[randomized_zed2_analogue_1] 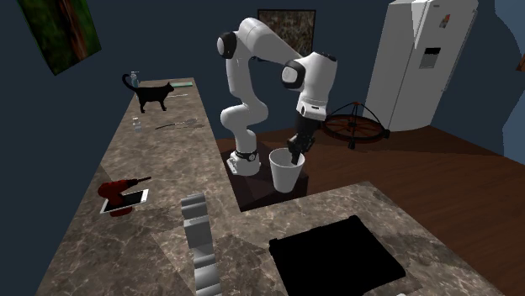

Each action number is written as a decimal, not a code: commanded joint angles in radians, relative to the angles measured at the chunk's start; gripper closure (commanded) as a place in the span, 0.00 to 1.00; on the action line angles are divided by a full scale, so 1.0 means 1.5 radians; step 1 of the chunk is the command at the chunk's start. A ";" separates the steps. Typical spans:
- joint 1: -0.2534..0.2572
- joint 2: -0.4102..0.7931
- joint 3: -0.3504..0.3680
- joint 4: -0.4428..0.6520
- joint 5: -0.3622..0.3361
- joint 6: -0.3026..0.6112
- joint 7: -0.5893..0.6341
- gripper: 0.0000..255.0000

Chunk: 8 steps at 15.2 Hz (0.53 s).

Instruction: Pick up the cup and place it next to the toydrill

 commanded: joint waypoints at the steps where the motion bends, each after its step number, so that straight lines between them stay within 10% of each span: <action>1: 0.000 -0.004 0.000 0.015 0.002 -0.019 -0.005 1.00; 8: 0.001 -0.010 0.001 0.071 0.007 -0.080 -0.018 1.00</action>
